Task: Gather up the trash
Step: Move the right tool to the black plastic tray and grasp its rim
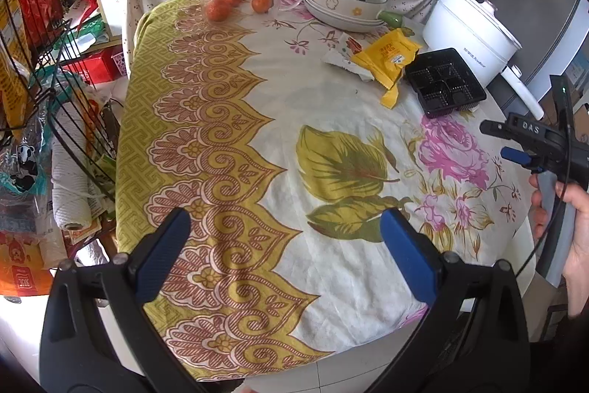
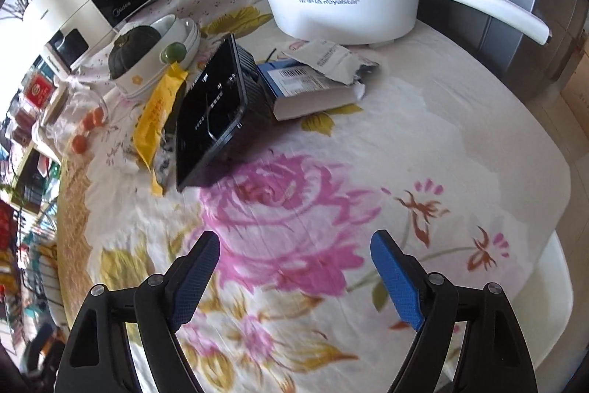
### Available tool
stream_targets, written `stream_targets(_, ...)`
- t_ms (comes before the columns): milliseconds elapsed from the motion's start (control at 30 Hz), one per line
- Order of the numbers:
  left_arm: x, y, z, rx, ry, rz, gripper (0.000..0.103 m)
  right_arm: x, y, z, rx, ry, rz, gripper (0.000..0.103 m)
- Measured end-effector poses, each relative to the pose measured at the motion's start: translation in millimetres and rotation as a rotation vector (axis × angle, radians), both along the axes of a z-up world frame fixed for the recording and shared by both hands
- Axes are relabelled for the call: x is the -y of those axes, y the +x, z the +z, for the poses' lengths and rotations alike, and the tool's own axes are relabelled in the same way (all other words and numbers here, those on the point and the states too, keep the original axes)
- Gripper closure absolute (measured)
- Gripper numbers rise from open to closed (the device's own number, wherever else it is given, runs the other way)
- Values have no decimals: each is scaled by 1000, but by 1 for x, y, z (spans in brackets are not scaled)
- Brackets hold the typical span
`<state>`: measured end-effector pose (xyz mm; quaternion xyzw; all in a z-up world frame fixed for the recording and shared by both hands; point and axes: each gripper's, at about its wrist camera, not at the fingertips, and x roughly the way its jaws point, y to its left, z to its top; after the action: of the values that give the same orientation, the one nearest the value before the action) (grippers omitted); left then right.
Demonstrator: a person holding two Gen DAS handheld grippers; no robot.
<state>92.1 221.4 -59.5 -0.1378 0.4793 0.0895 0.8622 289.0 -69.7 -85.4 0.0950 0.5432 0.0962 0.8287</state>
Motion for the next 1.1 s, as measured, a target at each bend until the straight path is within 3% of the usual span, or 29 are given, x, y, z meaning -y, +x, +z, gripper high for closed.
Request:
stream_targets(200,-7,3,-2,-7,-25,14,1,-35,23,-13,54,13,-44,17)
stream_targets(400,-10,2,5,15,-35,33,1,-53,42,-23,105,-83,-53,20)
stream_targets(467,-10,3,7,19,-36,34,1,-58,45,-26,105,-110,-23,43)
stream_targets(500,-9,3,7,20,-38,33,1,-59,45,-27,96,-113,-7,60)
stream_targets(600,-7,4,7,22,-44,29,1,-54,39,-25,96,-110,23,76)
stream_targets(633,-5,5,7,21,-44,25,1,-51,36,-23,97,-108,34,87)
stream_targets(867,10,10,0,2,-59,-10,1,-10,7,5,115,-81,101,94)
stream_targets(1067,23,16,-3,-13,-64,-22,1,29,-16,15,60,-39,153,94)
stream_targets(1100,24,16,-2,-11,-60,-21,1,31,-19,15,49,-36,159,89)
